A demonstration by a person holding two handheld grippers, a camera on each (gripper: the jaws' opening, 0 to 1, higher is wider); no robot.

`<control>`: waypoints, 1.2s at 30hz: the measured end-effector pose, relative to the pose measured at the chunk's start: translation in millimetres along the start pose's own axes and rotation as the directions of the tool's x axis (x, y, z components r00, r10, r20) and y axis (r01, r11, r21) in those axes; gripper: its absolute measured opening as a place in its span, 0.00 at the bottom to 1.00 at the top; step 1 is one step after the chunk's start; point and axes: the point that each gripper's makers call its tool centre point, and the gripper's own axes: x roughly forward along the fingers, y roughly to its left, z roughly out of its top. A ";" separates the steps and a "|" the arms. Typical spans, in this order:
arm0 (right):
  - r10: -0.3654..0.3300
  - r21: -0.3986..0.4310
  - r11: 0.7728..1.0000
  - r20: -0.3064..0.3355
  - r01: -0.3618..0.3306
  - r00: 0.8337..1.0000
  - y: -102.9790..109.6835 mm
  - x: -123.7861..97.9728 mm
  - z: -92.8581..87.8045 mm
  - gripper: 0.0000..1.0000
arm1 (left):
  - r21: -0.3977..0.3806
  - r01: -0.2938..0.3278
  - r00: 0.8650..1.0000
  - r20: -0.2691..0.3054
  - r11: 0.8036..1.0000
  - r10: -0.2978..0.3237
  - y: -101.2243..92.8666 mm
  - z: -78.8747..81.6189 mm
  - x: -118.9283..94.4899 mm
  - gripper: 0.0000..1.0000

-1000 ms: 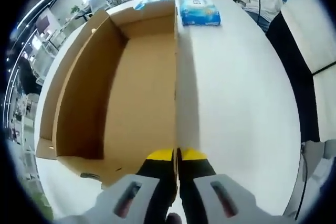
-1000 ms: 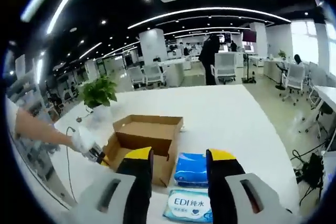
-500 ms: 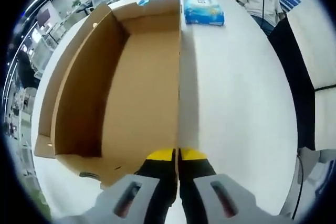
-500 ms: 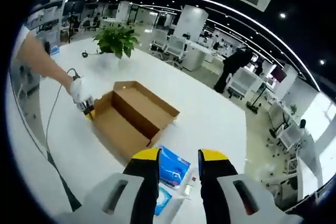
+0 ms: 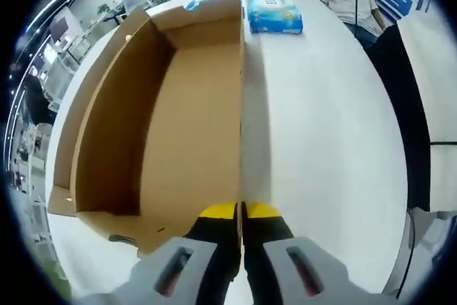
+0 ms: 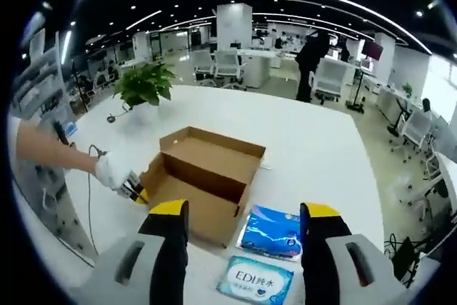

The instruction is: Operate the shoe box by opening the lid, removing the specified soft item, and placing it in the target area until the item is outside and the box remains undamaged.

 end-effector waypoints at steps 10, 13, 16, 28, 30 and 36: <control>0.021 -0.042 0.999 0.021 -0.021 1.000 9.4 22.4 26.3 0.53 | -0.005 -0.002 1.000 -0.001 1.000 0.002 1.6 -1.2 0.9 0.00; 0.028 -0.090 0.996 0.032 -0.025 0.999 9.3 23.5 37.0 0.51 | -0.008 0.001 1.000 -0.001 1.000 -0.001 1.3 -1.7 0.6 0.00; -0.008 -0.230 0.973 -0.027 0.002 1.000 3.1 24.1 32.9 0.43 | -0.016 0.005 1.000 -0.003 1.000 -0.005 1.4 -1.9 0.3 0.00; 0.048 -0.150 0.987 -0.066 -0.058 0.997 2.0 62.5 53.3 0.52 | -0.017 0.002 1.000 -0.007 1.000 -0.002 1.5 -1.6 0.1 0.00; 0.019 -0.150 0.988 -0.078 -0.031 0.997 -4.0 65.6 51.0 0.62 | -0.016 0.003 1.000 -0.008 1.000 -0.003 1.4 -1.7 0.0 0.00; 0.052 -0.078 0.995 -0.114 -0.061 0.992 -5.4 75.8 47.2 0.54 | -0.028 0.011 1.000 -0.016 1.000 -0.012 1.6 -1.4 0.1 0.00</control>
